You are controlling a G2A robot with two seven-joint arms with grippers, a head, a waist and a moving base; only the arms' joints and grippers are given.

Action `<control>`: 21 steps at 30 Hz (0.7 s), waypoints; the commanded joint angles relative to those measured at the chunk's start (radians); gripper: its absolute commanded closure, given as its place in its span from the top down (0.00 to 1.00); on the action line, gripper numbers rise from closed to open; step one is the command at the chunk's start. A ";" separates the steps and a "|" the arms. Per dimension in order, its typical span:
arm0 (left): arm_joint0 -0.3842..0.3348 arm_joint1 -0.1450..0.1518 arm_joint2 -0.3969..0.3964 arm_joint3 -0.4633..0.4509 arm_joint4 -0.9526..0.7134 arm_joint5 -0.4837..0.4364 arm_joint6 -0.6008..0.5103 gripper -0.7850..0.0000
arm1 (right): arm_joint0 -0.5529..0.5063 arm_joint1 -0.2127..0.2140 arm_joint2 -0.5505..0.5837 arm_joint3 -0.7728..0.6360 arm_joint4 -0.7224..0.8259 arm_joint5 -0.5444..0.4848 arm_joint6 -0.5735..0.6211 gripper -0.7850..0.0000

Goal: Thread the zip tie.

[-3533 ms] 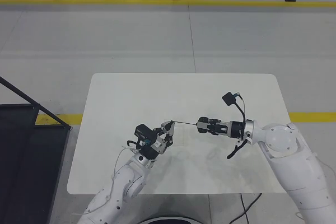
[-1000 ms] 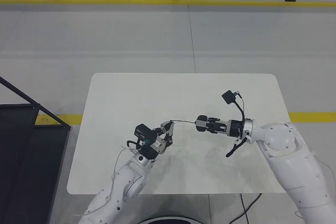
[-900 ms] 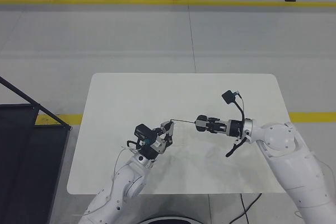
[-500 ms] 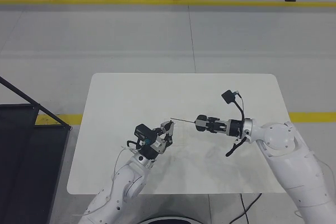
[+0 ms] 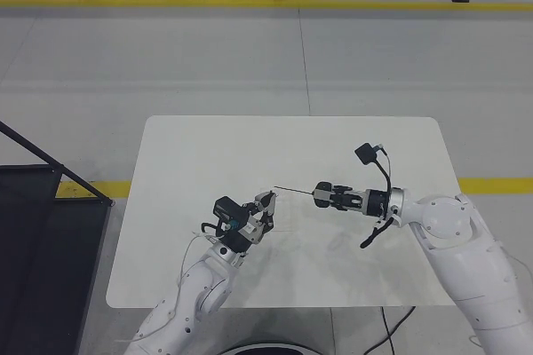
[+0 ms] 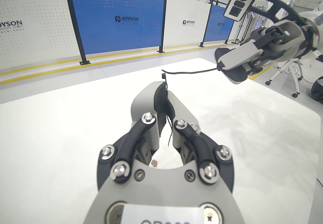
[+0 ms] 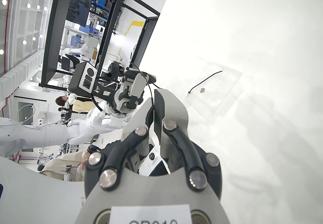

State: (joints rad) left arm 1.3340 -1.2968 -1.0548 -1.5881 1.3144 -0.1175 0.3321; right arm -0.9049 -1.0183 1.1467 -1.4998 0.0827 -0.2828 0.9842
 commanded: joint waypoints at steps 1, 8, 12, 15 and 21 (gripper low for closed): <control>0.000 0.000 0.000 0.000 0.000 0.000 0.000 0.00 | 0.000 0.000 0.000 0.000 0.000 0.000 0.000 0.00; 0.000 0.000 0.000 0.000 0.000 0.000 0.000 0.00 | 0.000 0.000 0.000 0.000 0.000 0.000 0.000 0.00; 0.000 0.000 0.000 0.000 0.000 0.000 0.000 0.00 | 0.000 0.000 0.000 0.000 0.000 0.000 0.000 0.00; 0.000 0.000 0.000 0.000 0.000 0.000 0.000 0.00 | -0.017 0.001 0.004 -0.012 -0.005 0.008 -0.018 0.00; 0.000 0.000 0.000 0.000 0.000 0.000 0.000 0.00 | -0.021 0.004 0.013 -0.017 0.010 0.025 0.002 0.00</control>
State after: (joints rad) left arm 1.3340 -1.2968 -1.0548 -1.5881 1.3144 -0.1175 0.3321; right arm -0.9259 -1.0149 1.1581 -1.5166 0.0885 -0.2581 0.9832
